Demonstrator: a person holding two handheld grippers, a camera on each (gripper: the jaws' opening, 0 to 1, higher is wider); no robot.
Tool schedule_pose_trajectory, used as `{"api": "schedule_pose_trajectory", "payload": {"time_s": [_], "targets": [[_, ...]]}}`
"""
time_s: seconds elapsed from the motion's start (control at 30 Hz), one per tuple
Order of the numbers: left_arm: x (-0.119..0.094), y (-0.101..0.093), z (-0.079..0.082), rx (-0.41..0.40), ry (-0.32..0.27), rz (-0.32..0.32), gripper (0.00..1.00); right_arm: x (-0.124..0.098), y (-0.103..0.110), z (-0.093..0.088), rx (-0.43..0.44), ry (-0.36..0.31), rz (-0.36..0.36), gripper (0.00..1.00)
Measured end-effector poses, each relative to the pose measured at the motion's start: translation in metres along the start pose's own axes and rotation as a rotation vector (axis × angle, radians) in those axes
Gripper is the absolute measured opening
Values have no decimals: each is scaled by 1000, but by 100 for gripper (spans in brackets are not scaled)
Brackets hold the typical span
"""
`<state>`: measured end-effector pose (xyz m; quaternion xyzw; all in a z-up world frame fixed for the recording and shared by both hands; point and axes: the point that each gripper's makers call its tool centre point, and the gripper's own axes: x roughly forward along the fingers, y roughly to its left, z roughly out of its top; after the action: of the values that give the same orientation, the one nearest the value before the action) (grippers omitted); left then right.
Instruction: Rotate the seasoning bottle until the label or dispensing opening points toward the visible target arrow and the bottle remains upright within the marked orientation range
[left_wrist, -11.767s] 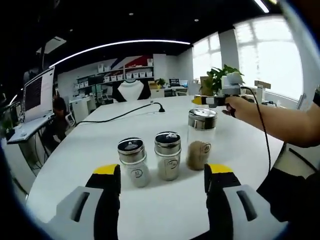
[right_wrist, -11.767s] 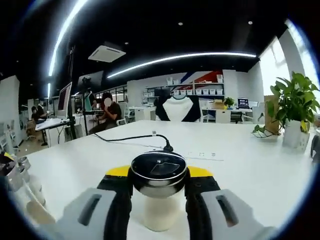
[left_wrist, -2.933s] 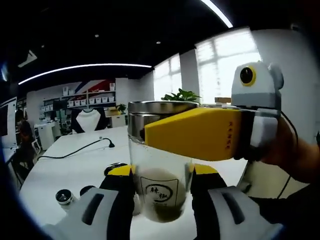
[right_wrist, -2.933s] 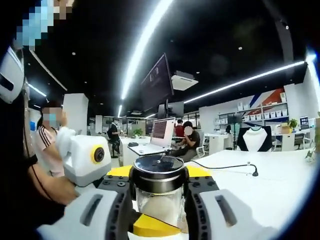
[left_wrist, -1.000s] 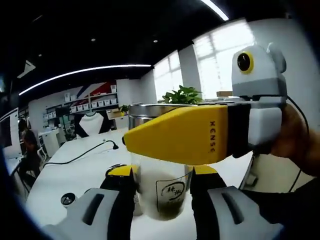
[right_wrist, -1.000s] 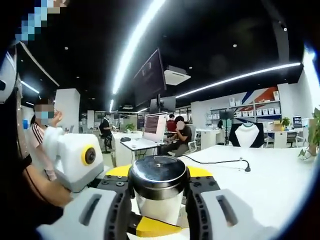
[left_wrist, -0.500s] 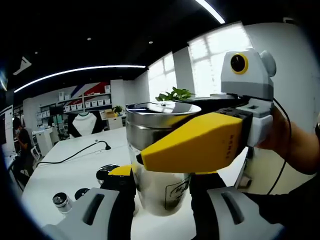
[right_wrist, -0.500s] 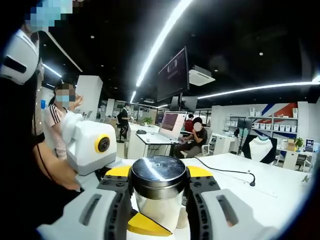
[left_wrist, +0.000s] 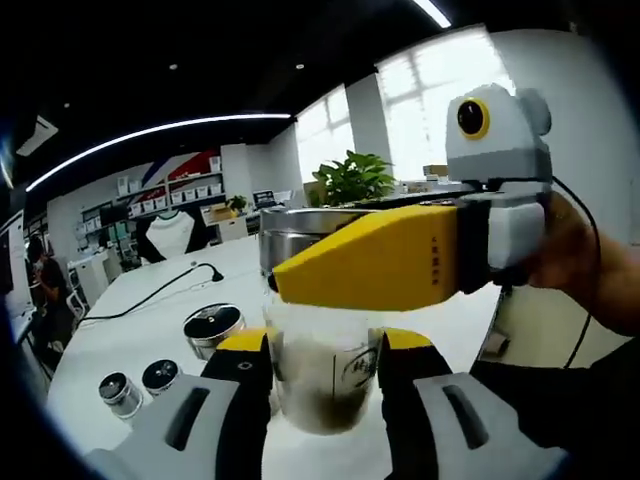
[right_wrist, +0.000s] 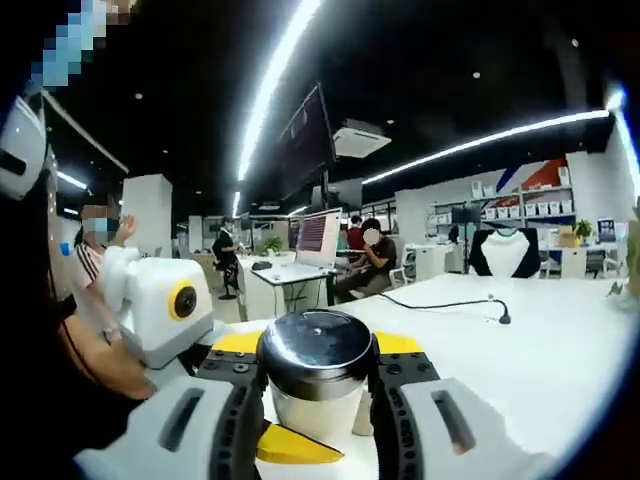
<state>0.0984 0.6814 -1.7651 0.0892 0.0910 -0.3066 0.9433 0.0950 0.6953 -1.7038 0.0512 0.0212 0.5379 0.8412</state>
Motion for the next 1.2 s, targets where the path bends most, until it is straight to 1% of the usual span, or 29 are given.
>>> {"api": "schedule_pose_trajectory", "payload": {"time_s": [0.03,0.1,0.23,0.27,0.33,0.4,0.43,0.6,0.67,0.73,0.77,0.83,0.93,1.03,1.1,1.2], "targets": [[-1,1,-2,-9,0,-4,41,0,-6,-3,11,3,-10,37],[-6,4,-4,-47,-28,-18,40,-1,-24,-11,46,12,-43,37],[-21,17,-7,-102,-81,-18,38,-3,-52,-27,51,45,-86,37],[-24,21,-10,-117,-84,-14,38,-3,-59,-32,49,55,-92,37],[-32,32,-20,-145,-80,2,38,-1,-69,-39,35,68,-90,37],[-37,39,-28,-164,-72,18,38,1,-75,-45,26,83,-86,37],[-40,43,-33,-175,-64,31,38,4,-78,-49,2,93,-77,37],[-49,58,-51,-196,-21,77,37,13,-86,-55,-40,107,-36,37],[-51,62,-54,-203,-13,87,36,16,-85,-57,-54,120,-17,37],[-52,68,-53,-206,-13,103,34,18,-83,-61,-78,133,1,37],[-52,70,-52,-205,-18,108,33,19,-82,-59,-107,120,10,37],[-53,74,-48,-199,-30,117,31,20,-81,-60,-171,118,15,38],[-51,77,-47,-196,-28,121,31,21,-78,-62,-168,104,31,38],[-51,77,-46,-197,-30,124,31,20,-78,-62,-176,105,29,38],[-51,78,-45,-196,-30,126,30,19,-82,-64,-197,121,15,39],[-53,79,-44,-197,-32,133,31,19,-82,-64,-194,125,11,39]]}}
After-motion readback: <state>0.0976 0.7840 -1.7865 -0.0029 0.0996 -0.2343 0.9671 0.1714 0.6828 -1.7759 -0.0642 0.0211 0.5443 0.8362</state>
